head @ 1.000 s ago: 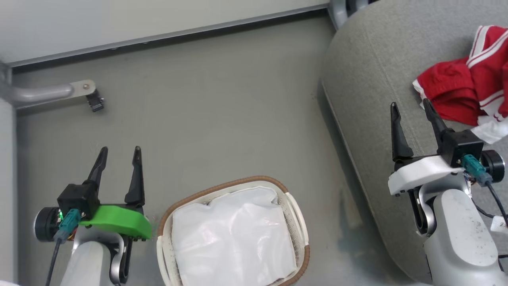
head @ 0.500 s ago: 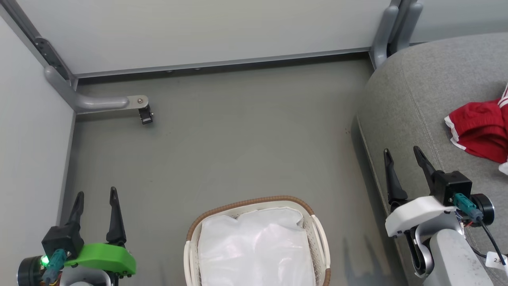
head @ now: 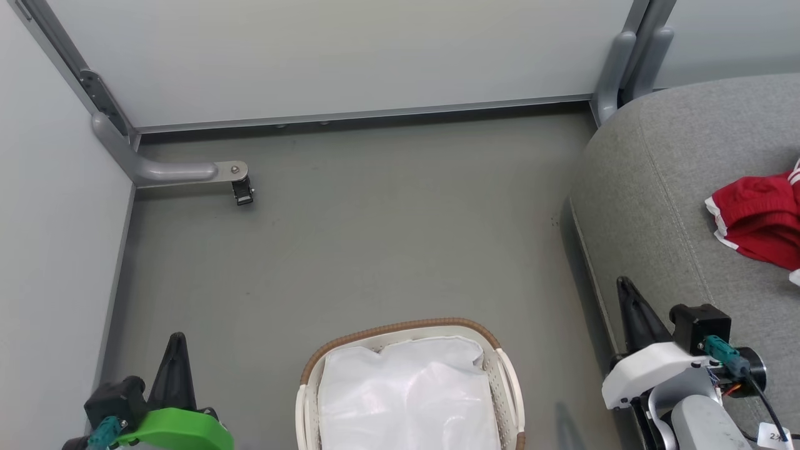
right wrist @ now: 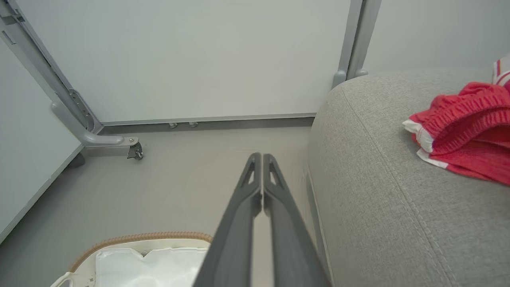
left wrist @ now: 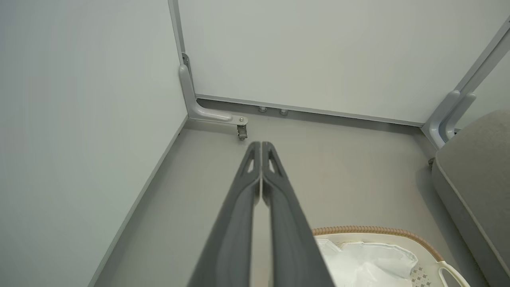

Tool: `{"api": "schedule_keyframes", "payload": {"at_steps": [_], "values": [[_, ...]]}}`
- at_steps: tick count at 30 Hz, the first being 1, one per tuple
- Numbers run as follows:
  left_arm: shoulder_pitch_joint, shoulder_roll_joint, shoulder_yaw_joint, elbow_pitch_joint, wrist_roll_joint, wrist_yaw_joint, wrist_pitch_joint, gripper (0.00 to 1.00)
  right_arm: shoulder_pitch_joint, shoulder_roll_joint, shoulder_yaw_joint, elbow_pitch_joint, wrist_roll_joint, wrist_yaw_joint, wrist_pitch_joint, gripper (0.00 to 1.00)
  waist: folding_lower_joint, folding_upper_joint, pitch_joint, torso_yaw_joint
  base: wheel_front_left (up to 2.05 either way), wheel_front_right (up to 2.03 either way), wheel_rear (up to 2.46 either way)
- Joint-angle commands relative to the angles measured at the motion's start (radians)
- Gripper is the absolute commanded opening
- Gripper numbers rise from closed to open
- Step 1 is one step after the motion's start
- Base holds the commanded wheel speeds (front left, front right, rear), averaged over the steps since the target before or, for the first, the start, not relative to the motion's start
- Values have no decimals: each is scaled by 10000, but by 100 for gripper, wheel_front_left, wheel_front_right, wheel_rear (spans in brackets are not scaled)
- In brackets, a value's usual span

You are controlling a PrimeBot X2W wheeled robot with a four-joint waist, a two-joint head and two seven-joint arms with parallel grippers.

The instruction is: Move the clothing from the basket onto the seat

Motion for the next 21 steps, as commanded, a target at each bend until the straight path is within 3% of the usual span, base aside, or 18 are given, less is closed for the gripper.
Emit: {"api": "schedule_keyframes", "payload": {"at_steps": [1, 21], "values": [[-83, 56, 78, -134, -495, -1, 125, 0, -157, -45, -117, -110, 472, 0, 144, 0, 1, 0, -15, -10, 0, 0, 0], [-226, 33, 143, -513, -3968, -5, 1014, 0, 139, -72, -257, -604, 4177, -2, 988, 0, 1, 0, -175, -112, 0, 0, 0]]}}
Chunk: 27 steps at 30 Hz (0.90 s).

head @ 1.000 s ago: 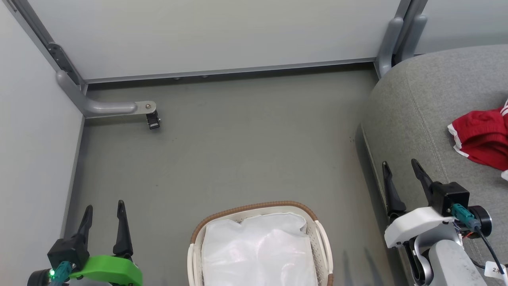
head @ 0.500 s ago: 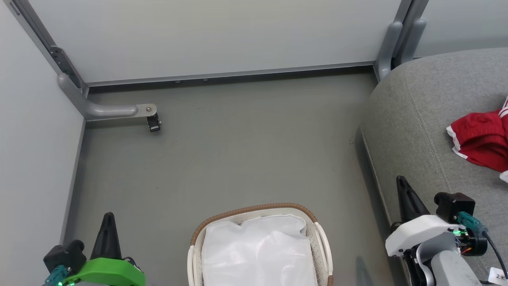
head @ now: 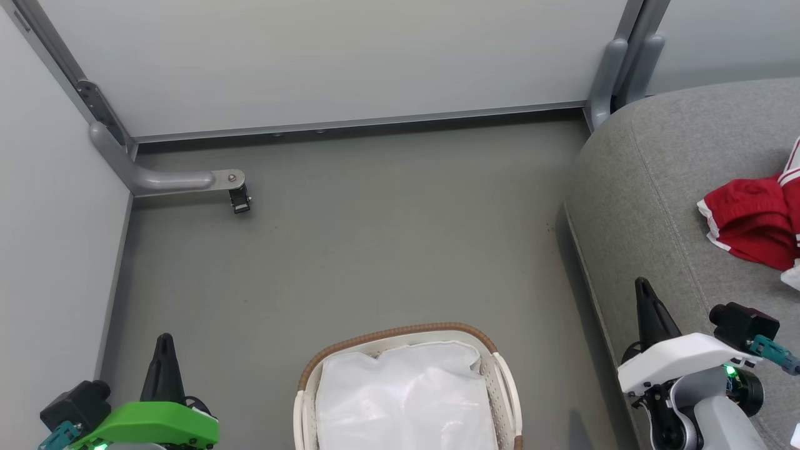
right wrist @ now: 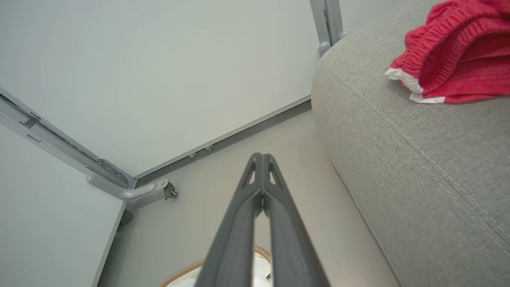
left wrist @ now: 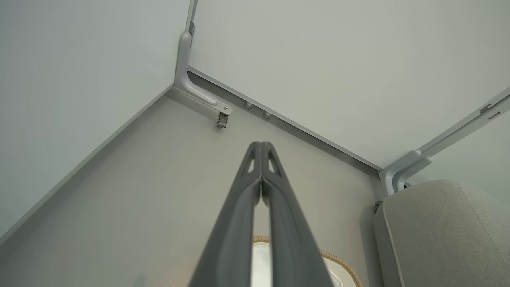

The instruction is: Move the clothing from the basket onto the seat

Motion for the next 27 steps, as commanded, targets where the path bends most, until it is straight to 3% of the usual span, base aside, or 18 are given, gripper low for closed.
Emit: {"api": "schedule_keyframes", "payload": {"at_steps": [1, 27], "values": [[-227, 43, 47, -206, -433, -6, 87, 0, 1, -68, -57, -201, 440, -3, 100, 0, 1, 0, -13, -9, 0, 0, 0], [-423, 18, 144, -531, -3879, -12, 1006, 0, 217, -96, -283, -594, 4087, -5, 1010, 0, 1, 0, -222, -140, 0, 0, 0]]}}
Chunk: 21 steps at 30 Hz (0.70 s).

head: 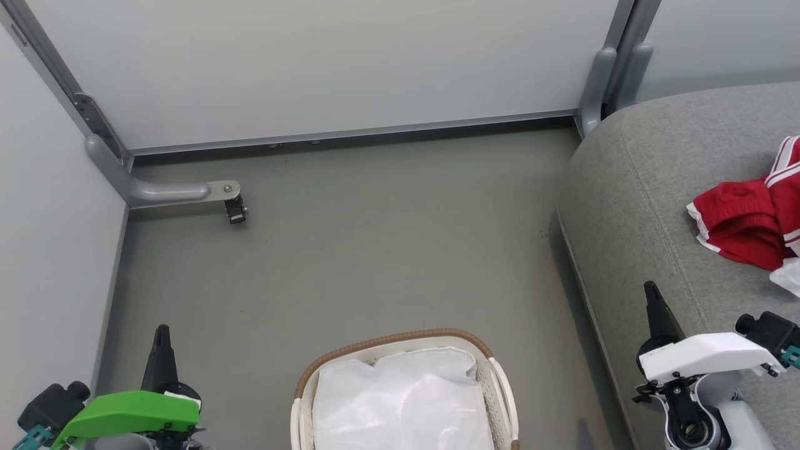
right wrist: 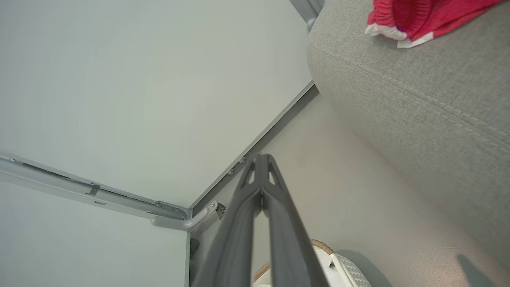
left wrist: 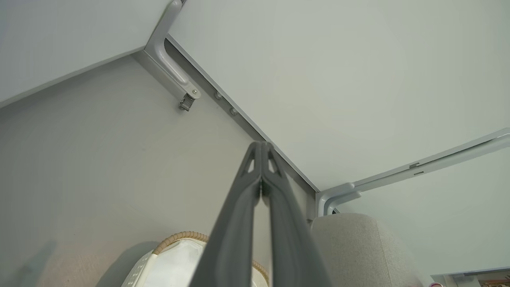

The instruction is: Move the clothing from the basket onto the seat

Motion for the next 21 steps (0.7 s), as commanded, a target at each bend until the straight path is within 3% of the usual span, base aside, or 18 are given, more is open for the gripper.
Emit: {"api": "schedule_keyframes", "payload": {"at_steps": [1, 21], "values": [[-281, 34, 44, -153, -348, -12, 83, 0, 48, -72, -53, -166, 350, -5, 75, 0, 1, -1, -14, -9, 0, 0, 0], [-387, 15, 111, -348, -2429, -17, 643, 0, 165, -86, -192, -396, 2568, -7, 640, 0, 1, -1, -175, -110, 0, 0, 0]]}}
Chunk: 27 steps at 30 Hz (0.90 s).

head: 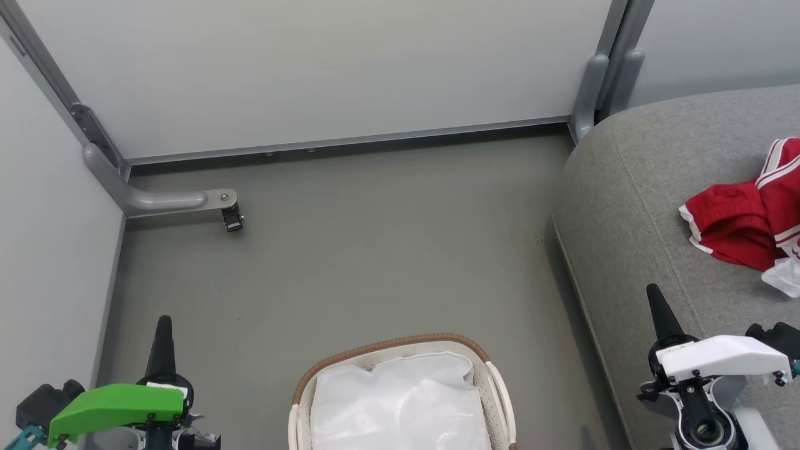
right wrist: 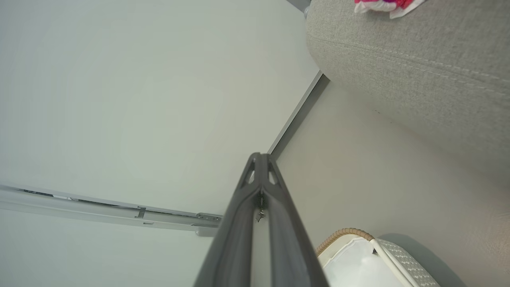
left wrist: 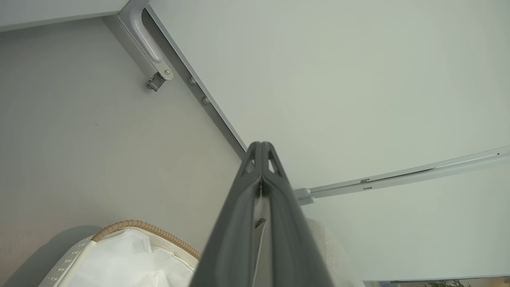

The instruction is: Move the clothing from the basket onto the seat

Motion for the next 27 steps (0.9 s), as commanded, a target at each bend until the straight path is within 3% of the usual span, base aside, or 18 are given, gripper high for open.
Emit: {"api": "schedule_keyframes", "payload": {"at_steps": [1, 27], "values": [[-246, 20, 54, -131, -263, -18, 74, 0, 25, -62, -46, -132, 303, -5, 81, 0, 0, 0, -14, -9, 0, 0, 0], [-372, -1, 117, -321, -2491, -24, 664, 0, 195, -79, -194, -364, 2644, -6, 669, 0, 0, 0, -223, -141, 0, 0, 0]]}}
